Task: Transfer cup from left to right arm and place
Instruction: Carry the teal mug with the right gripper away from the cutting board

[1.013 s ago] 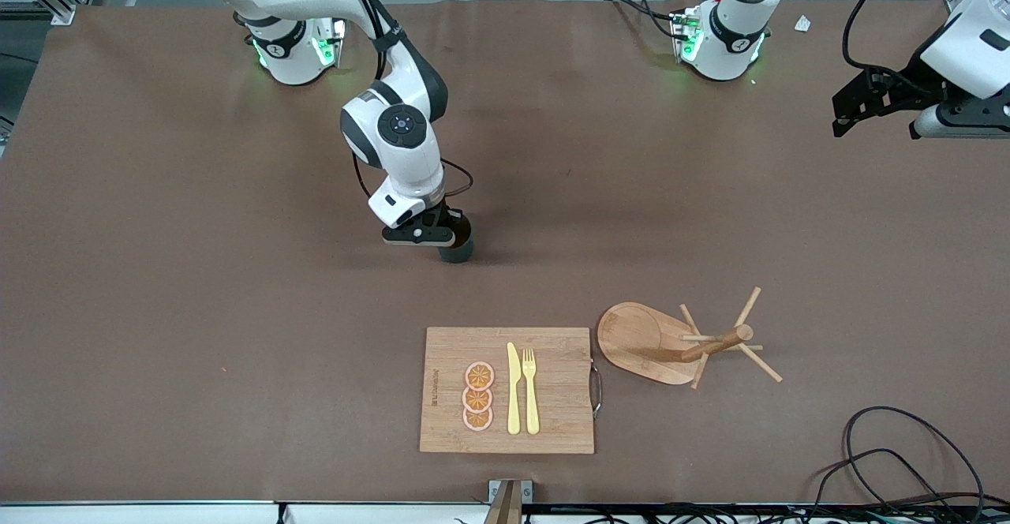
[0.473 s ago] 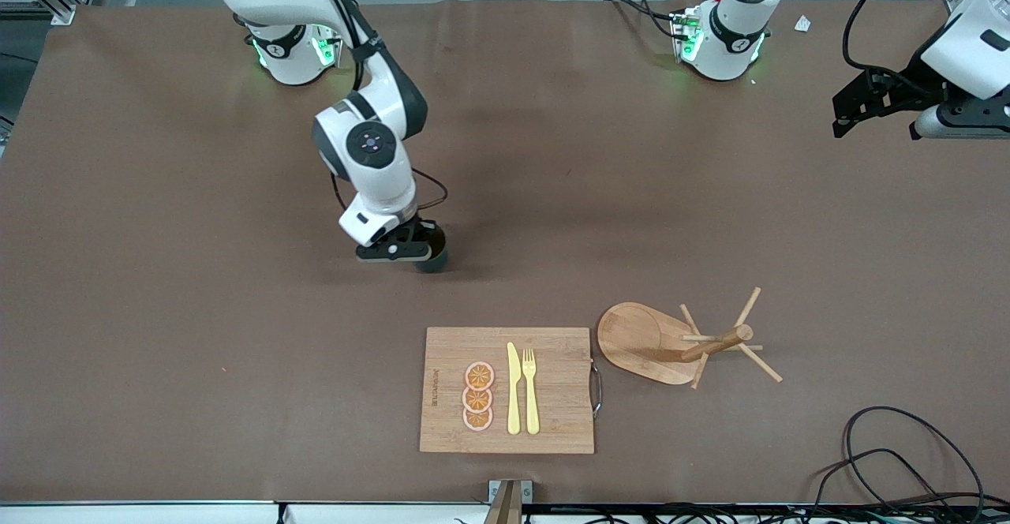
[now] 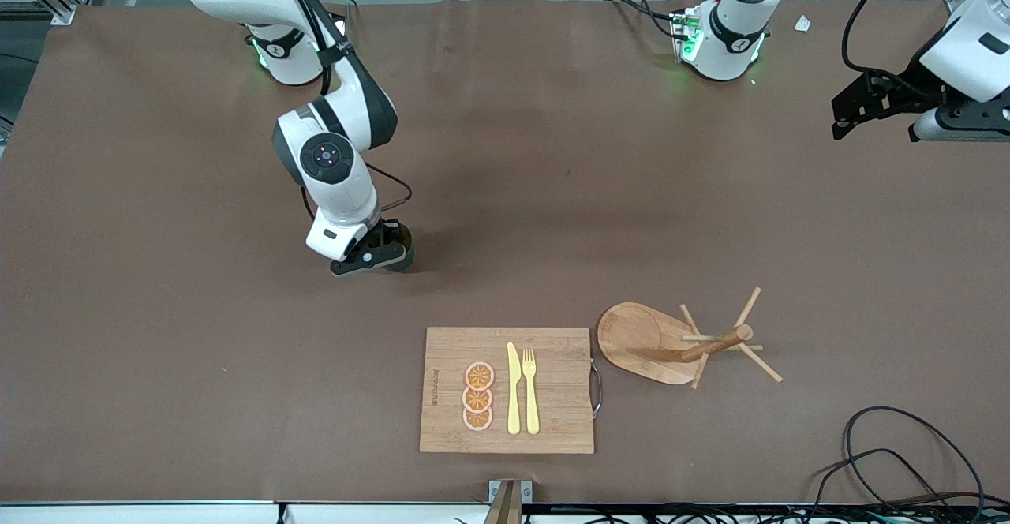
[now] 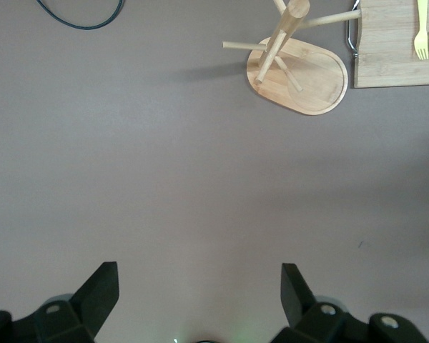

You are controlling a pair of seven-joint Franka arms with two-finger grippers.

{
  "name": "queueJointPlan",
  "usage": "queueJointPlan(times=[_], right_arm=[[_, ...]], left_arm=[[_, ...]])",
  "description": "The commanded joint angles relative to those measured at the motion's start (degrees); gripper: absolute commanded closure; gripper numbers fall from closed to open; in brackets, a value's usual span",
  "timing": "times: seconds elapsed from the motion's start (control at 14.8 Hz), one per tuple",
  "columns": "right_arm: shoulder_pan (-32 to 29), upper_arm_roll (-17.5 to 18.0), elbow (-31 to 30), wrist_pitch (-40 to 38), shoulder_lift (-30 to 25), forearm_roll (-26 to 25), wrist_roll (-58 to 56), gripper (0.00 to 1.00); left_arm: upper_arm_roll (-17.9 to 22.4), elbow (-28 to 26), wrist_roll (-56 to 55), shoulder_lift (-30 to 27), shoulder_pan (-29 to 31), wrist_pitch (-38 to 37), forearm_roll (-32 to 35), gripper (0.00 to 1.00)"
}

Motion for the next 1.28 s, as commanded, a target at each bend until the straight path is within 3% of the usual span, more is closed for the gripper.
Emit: queueJointPlan(times=[0.0, 0.27, 0.54, 0.74, 0.88, 1.22], right_arm=[[-4.24, 0.69, -8.85, 3.86, -5.9, -1.17, -15.95, 1.0], [-14.0, 0.96, -12.03, 3.17, -9.77, 0.15, -45.67, 1.0], [-24.19, 1.13, -13.08, 2.91, -9.78, 1.46, -77.91, 1.0], [-29.56, 0.87, -13.52, 0.19, -9.78, 12.77, -101.04, 1.0], [-31.94, 0.78, -13.7, -1.22, -9.87, 15.7, -108.12, 1.0], [-33.97, 0.52, -15.28, -0.35, -9.78, 15.71, -108.85, 1.0]], left_arm=[[-0.1, -0.13, 0.99, -0.27, 0.17, 0.07, -0.05, 0.0], [-0.54, -0.04, 0.91, 0.08, -0.36, 0.07, -0.05, 0.0], [-0.63, -0.13, 0.91, 0.08, -0.44, 0.16, -0.05, 0.0], [-0.72, -0.04, 0.91, 0.08, -0.53, 0.16, -0.05, 0.0], [-0.72, -0.04, 0.91, 0.08, -0.44, 0.16, -0.05, 0.0], [-0.72, 0.05, 0.91, -0.01, -0.44, 0.16, -0.05, 0.0]])
